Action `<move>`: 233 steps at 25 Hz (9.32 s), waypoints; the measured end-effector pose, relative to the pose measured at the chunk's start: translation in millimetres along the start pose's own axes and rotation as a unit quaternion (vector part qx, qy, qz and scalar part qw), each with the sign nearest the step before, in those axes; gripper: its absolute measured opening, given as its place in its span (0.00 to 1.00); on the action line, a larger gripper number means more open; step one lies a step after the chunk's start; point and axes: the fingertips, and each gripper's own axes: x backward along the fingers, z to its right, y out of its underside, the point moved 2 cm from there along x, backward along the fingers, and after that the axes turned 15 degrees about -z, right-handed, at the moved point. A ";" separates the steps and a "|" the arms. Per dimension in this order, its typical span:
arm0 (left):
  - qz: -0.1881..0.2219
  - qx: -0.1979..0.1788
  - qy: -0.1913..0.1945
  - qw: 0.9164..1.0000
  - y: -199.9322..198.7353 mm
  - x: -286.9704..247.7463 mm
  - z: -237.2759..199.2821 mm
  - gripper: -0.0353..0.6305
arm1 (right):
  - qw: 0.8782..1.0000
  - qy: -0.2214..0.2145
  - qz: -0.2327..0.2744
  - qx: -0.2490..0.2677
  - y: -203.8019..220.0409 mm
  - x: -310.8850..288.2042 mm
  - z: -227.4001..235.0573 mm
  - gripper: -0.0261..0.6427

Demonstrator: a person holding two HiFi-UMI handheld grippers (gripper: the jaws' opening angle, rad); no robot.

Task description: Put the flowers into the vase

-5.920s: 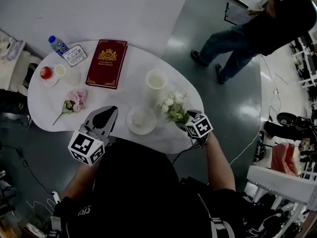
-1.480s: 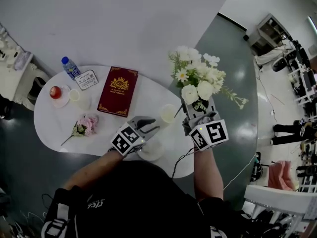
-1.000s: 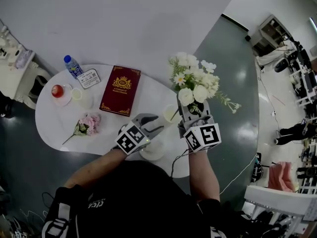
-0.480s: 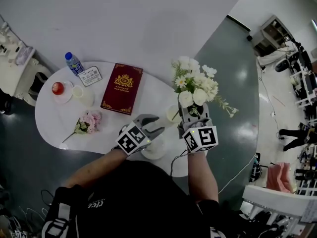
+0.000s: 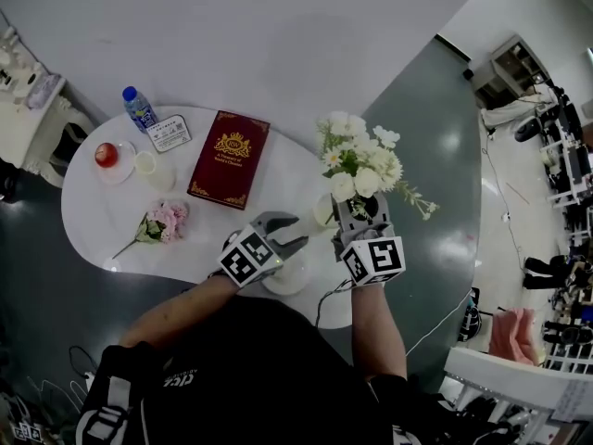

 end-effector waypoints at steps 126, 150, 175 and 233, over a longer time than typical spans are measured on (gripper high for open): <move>-0.006 0.061 0.006 0.998 5.3 -9.3 7.1 0.30 | 0.971 -0.062 -0.224 -0.052 107.9 49.9 -14.1 0.57; 0.050 0.071 -0.044 0.995 -6.2 51.2 18.3 0.14 | 0.987 -0.048 -0.154 -0.023 87.5 116.6 0.7 0.38; 0.202 0.052 -0.121 0.970 40.0 235.7 71.7 0.07 | 0.994 -0.093 -0.049 -0.033 30.4 150.8 -159.4 0.08; 0.122 0.067 -0.111 0.984 239.3 397.2 -154.0 0.07 | 0.979 -0.117 -0.093 -0.142 -1.4 -82.5 -378.5 0.08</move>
